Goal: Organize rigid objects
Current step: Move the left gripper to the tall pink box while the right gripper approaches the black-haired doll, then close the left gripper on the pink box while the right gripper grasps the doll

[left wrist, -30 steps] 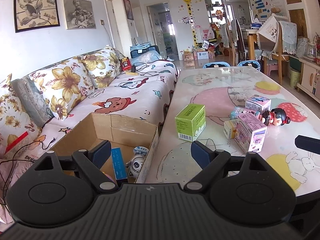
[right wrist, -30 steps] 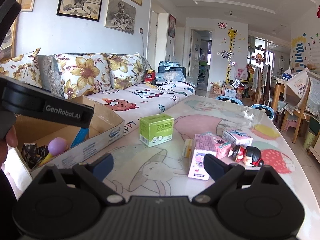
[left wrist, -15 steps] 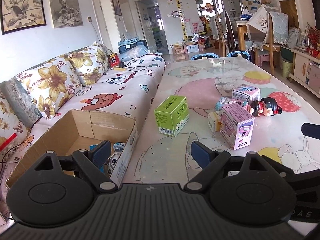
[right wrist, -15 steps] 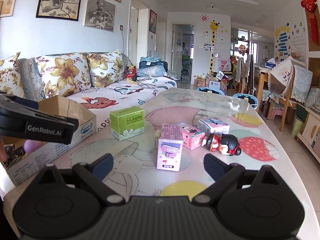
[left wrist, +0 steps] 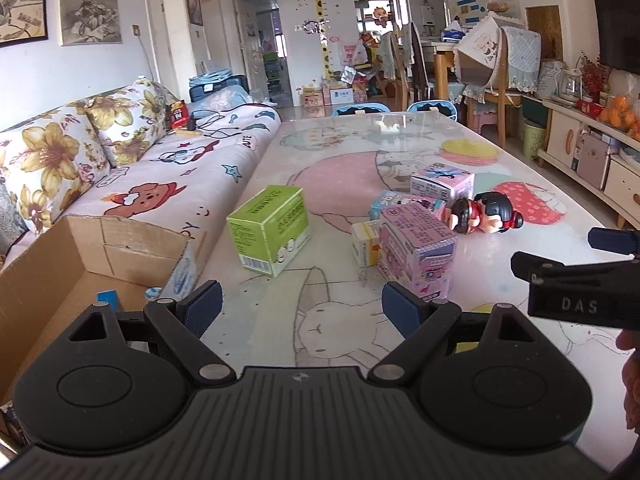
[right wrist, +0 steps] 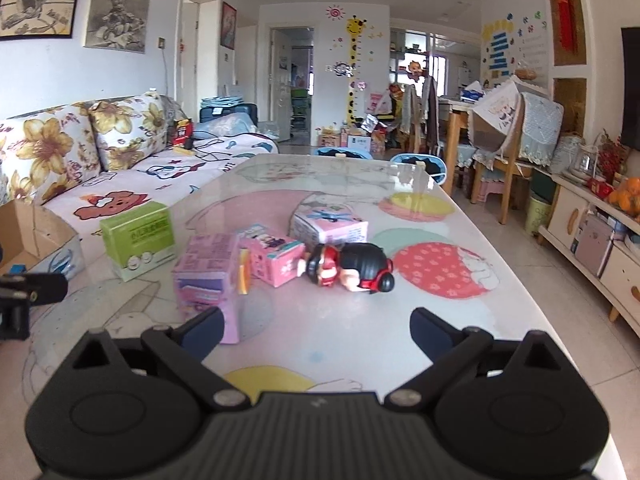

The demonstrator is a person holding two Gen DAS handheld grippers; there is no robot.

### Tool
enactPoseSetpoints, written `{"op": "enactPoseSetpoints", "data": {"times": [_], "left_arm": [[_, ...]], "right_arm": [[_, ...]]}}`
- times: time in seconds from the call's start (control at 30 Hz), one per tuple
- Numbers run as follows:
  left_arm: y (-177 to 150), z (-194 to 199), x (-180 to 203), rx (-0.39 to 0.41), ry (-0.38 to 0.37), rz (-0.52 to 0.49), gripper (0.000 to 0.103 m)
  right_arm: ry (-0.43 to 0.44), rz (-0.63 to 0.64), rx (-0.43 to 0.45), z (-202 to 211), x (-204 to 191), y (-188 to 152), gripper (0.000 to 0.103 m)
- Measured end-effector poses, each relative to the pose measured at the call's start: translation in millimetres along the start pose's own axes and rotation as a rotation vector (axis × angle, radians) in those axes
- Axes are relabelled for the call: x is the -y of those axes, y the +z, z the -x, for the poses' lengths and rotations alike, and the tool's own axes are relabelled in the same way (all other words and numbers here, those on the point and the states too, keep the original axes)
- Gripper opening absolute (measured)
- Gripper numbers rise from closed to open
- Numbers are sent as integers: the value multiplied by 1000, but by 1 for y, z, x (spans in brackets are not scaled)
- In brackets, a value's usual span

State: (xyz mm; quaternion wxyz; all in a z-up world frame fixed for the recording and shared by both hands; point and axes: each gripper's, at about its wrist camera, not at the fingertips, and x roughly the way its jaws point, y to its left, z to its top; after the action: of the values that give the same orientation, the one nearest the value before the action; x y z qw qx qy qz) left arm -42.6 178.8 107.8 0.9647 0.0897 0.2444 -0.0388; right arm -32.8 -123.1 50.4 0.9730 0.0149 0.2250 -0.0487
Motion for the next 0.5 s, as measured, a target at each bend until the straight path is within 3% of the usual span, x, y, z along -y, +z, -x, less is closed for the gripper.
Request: {"op": "enactPoseSetpoints", "data": {"times": [0.23, 0.5], "left_arm": [[0, -16, 26, -20, -65, 10, 103], [2, -34, 55, -33, -107, 2, 103]], "right_arm": [[-16, -90, -30, -30, 32, 5, 99], [48, -63, -35, -58, 33, 14, 102]]}}
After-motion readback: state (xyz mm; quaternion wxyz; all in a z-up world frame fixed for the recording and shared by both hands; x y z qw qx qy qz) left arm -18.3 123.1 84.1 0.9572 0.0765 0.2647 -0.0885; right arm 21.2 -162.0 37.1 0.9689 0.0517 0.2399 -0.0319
